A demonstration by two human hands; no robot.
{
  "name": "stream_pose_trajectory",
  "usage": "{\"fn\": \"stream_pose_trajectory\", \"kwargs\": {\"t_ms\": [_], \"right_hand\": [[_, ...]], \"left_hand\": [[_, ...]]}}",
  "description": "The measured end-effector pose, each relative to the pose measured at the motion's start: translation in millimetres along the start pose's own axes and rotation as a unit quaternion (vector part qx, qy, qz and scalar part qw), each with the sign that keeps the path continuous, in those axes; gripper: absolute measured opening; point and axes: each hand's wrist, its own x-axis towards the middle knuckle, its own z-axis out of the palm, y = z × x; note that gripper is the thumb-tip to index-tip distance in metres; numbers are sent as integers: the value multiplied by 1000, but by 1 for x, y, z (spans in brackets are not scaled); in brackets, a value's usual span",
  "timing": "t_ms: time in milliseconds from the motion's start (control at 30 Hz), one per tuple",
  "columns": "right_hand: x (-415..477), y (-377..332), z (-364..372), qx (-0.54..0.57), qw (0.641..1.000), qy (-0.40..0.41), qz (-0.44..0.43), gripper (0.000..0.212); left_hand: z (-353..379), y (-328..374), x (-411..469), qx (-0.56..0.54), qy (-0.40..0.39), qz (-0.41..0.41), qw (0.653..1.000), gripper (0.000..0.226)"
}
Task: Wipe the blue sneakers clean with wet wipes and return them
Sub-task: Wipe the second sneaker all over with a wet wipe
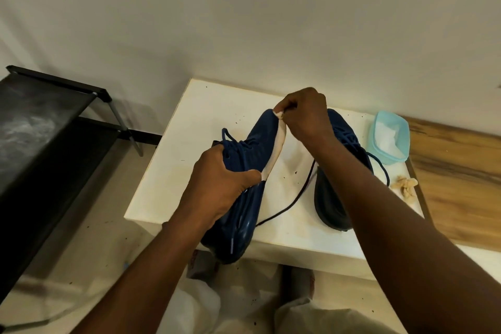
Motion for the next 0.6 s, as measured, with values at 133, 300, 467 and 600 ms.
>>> {"fn": "stream_pose_trajectory", "kwargs": {"t_ms": [133, 300, 467, 600], "right_hand": [[20, -5, 3, -54, 997, -38, -36, 29], [31, -12, 13, -92, 991, -89, -43, 28], [-12, -6, -16, -34, 997, 36, -63, 33], [-65, -7, -6, -7, 996, 20, -89, 32]], "left_hand": [[1, -1, 2, 2, 8, 2, 1000, 51], [6, 0, -3, 4, 23, -3, 1000, 52], [10, 0, -6, 2, 29, 7, 1000, 48], [13, 4, -12, -43, 14, -13, 999, 40]]}}
